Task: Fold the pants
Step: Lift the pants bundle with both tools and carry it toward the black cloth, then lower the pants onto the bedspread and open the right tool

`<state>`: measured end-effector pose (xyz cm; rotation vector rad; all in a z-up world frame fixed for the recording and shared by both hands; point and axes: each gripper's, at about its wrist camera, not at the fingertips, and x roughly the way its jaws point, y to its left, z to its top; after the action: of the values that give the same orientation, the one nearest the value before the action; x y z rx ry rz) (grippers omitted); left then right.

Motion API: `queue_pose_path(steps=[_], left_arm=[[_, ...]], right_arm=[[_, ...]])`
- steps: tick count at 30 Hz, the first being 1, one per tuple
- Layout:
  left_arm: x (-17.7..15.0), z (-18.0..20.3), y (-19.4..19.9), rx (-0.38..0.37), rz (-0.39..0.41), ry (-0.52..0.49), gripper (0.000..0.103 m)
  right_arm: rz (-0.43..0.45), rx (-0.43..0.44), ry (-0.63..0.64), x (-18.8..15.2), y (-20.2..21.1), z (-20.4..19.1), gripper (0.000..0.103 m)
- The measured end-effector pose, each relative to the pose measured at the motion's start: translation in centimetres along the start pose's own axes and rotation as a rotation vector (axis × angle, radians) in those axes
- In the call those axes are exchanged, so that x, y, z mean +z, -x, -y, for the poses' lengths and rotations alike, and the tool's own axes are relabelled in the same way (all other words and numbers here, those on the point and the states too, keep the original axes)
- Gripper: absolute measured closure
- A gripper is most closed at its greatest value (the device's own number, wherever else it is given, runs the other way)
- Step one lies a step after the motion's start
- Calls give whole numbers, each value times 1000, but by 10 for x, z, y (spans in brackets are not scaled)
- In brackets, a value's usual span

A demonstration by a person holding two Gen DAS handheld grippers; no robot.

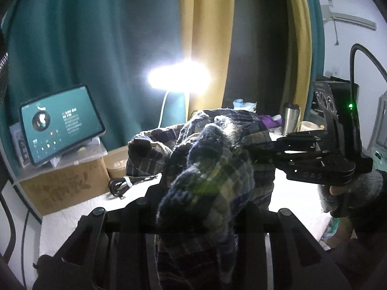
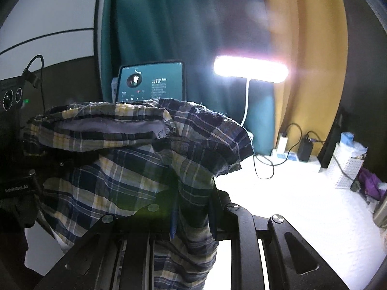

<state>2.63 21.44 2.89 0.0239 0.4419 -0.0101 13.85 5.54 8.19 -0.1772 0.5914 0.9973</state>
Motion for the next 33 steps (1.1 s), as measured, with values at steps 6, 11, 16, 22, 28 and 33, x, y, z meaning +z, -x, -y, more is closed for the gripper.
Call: queue_pose_path(steps=[6, 11, 16, 22, 28, 33], left_arm=[[-9, -12, -24, -2, -52, 25, 72], [-19, -24, -50, 3, -102, 42, 72], [-30, -36, -74, 18, -156, 68, 72], [-38, -55, -103, 43, -221, 92, 72], [-53, -77, -131, 73, -313, 154, 71], [-68, -95, -147, 101, -375, 217, 66]], right_arm=[[-63, 5, -30, -10, -32, 12, 83], [-112, 13, -60, -19, -62, 24, 83], [-170, 32, -93, -29, -95, 36, 83], [-220, 54, -127, -36, -130, 48, 83], [-274, 66, -170, -45, -162, 64, 83], [-318, 69, -197, -52, -178, 74, 83]])
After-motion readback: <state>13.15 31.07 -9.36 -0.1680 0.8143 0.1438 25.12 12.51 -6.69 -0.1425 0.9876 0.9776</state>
